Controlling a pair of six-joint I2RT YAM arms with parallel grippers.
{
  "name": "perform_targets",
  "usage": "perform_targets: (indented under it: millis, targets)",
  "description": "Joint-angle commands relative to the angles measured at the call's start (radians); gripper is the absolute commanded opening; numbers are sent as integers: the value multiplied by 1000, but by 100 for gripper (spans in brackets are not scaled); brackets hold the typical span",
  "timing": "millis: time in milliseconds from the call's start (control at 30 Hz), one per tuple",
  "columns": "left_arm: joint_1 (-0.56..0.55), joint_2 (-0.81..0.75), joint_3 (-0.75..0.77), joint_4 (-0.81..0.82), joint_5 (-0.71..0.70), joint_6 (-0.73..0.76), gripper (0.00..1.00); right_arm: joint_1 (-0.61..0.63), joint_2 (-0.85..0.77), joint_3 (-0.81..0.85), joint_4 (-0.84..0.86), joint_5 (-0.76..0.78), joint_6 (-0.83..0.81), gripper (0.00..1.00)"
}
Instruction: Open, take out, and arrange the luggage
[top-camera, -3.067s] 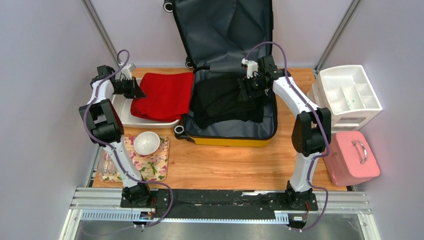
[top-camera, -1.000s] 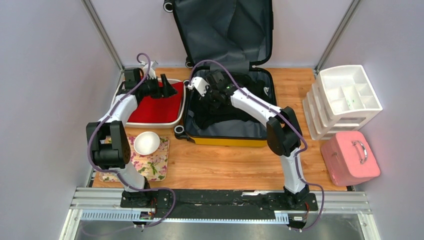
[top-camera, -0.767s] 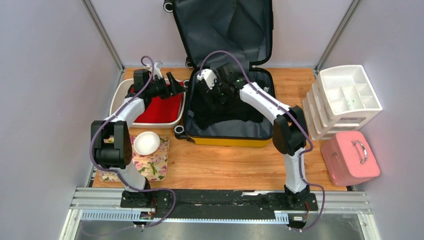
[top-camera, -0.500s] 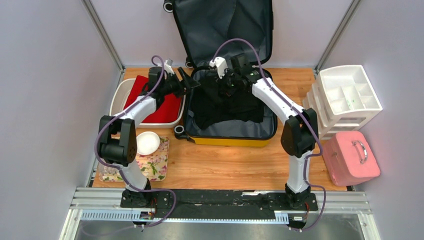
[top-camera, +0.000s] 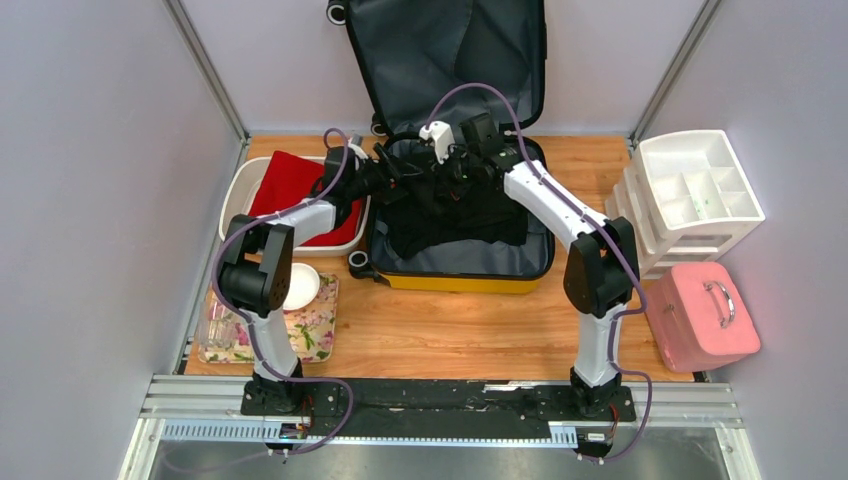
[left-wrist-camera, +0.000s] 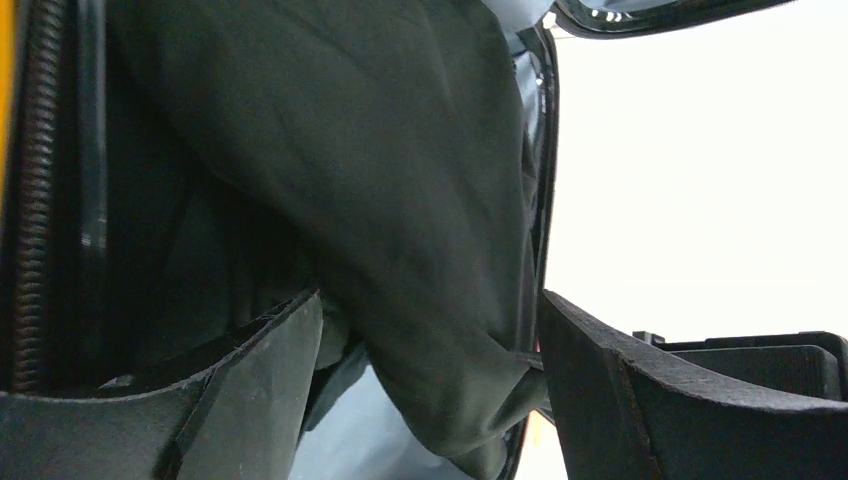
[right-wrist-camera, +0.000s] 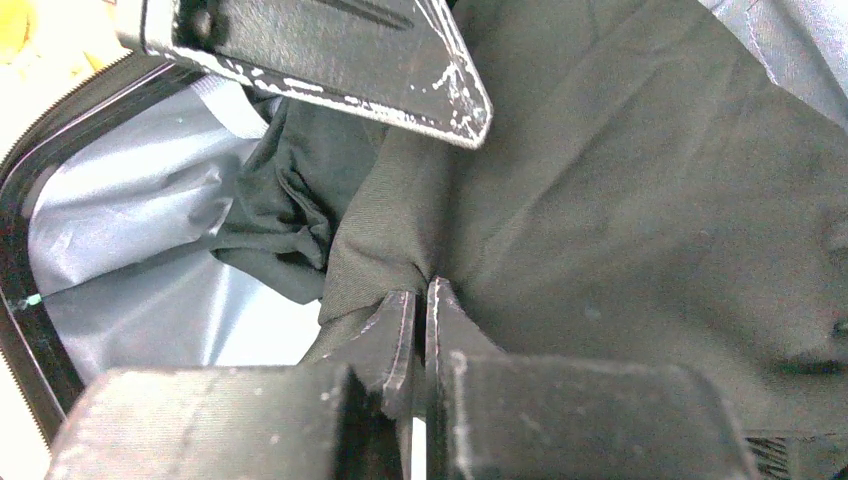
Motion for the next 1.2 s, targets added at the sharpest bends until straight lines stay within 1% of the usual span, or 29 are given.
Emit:
perform_targets:
  millis: [0,100,200,233,300,500,567,600,633,667,700,733,767,800,833,867,900,933,967,1000,1033,1067,1100,1133,1167]
  targets:
    - [-22,24,-23,159,25,-104,86,2,-91,-4,27,-49,24,0]
    - [-37,39,-11,165,37,-116,84,2,-100,-10,28,-74,38,0]
    - [-45,51,-7,166,35,-129,79,2,-109,-13,28,-86,54,0]
    - [-51,55,-6,163,35,-130,75,2,-112,-15,30,-87,54,0]
    - [-56,61,-4,151,25,-136,73,2,-119,-19,30,-88,52,0]
    - [-80,78,12,148,23,-136,72,2,-135,-52,22,-98,38,0]
    - [-89,82,28,156,23,-123,67,2,-143,-61,11,-123,35,0]
    - [-91,87,35,156,28,-106,61,1,-146,-65,2,-135,25,0]
    - [-93,85,66,139,35,-80,47,2,-152,-67,-19,-147,17,0]
    - [-94,82,86,63,51,-11,39,2,-155,-64,-34,-167,8,1]
    - [-87,62,101,21,61,26,29,1,-158,-61,-50,-173,5,5]
    - [-83,50,133,-29,69,66,7,-1,-163,-47,-76,-178,2,14]
    - [-77,38,149,-151,81,151,0,-4,-172,-43,-88,-193,-2,19]
    - [-62,16,160,-201,89,187,0,-9,-180,-36,-107,-201,0,24]
    - [-51,4,169,-244,100,221,0,-21,-185,-23,-119,-209,0,40]
    - [-41,-14,177,-334,120,288,0,-25,-195,-13,-128,-224,-2,48]
    - [-12,-19,189,-405,127,327,0,-33,-198,-7,-143,-229,0,53]
    - [1,-24,224,-526,135,368,0,-47,-203,3,-145,-226,14,62]
    - [16,-34,239,-575,152,452,0,-56,-212,8,-142,-216,26,66]
    - [28,-42,252,-619,163,494,0,-64,-218,10,-142,-215,35,69]
    - [56,-51,273,-716,166,572,0,-79,-223,13,-137,-210,44,73]
    - [67,-62,292,-770,176,619,0,-87,-226,13,-133,-194,63,73]
    - [73,-67,342,-833,176,673,0,-94,-229,11,-128,-189,66,74]
    - [85,-68,368,-960,173,792,0,-110,-229,11,-130,-187,66,74]
    - [90,-79,390,-1014,157,852,0,-114,-231,7,-128,-178,67,74]
